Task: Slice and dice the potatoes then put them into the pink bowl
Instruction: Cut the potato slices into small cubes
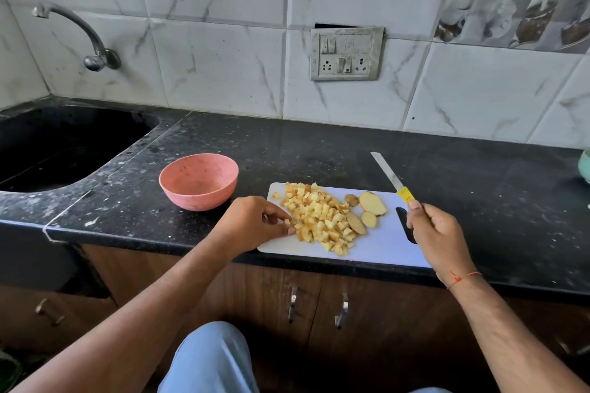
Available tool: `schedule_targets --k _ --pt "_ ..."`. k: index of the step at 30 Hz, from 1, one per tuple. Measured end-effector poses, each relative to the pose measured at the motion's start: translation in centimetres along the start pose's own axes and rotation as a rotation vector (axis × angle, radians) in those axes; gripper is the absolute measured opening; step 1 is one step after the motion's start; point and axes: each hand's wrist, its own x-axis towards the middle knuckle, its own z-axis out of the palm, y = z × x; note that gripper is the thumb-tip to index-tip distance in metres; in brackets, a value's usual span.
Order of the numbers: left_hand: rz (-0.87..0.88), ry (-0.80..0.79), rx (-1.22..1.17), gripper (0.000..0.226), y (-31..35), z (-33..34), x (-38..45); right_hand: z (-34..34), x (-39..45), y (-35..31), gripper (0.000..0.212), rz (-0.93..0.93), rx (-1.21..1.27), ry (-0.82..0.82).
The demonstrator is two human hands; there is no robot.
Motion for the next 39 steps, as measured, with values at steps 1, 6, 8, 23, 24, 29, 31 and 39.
schedule_targets --k 1,6,8,23,24,29,31,39 --pt "0.014 0.008 0.005 0.031 0.2 0.2 0.3 -0.1 0.0 0.1 0.049 -0.009 0.009 0.004" --pt "0.095 0.001 0.088 0.027 1.3 0.5 1.4 -0.2 0.3 0.6 0.046 0.005 0.062 0.012" --pt "0.113 0.008 0.128 0.027 1.7 0.5 1.8 -0.2 0.4 0.7 0.046 0.008 0.083 0.010" --pt "0.140 -0.218 0.402 0.037 9.3 -0.1 9.9 -0.4 0.5 1.2 0.046 0.007 0.154 0.035" --pt "0.082 -0.254 0.461 0.048 9.9 0.5 10.8 -0.4 0.6 1.2 0.045 0.009 0.160 0.034" --pt "0.000 -0.384 0.601 0.052 11.6 3.1 13.3 -0.4 0.6 1.4 0.045 0.002 0.169 0.039" --pt "-0.039 -0.381 0.538 0.044 12.0 3.5 13.3 -0.4 0.6 1.4 0.045 0.002 0.169 0.040" --pt "-0.095 -0.310 0.194 0.024 11.4 1.1 13.8 -0.6 0.5 1.3 0.045 0.002 0.148 0.028"
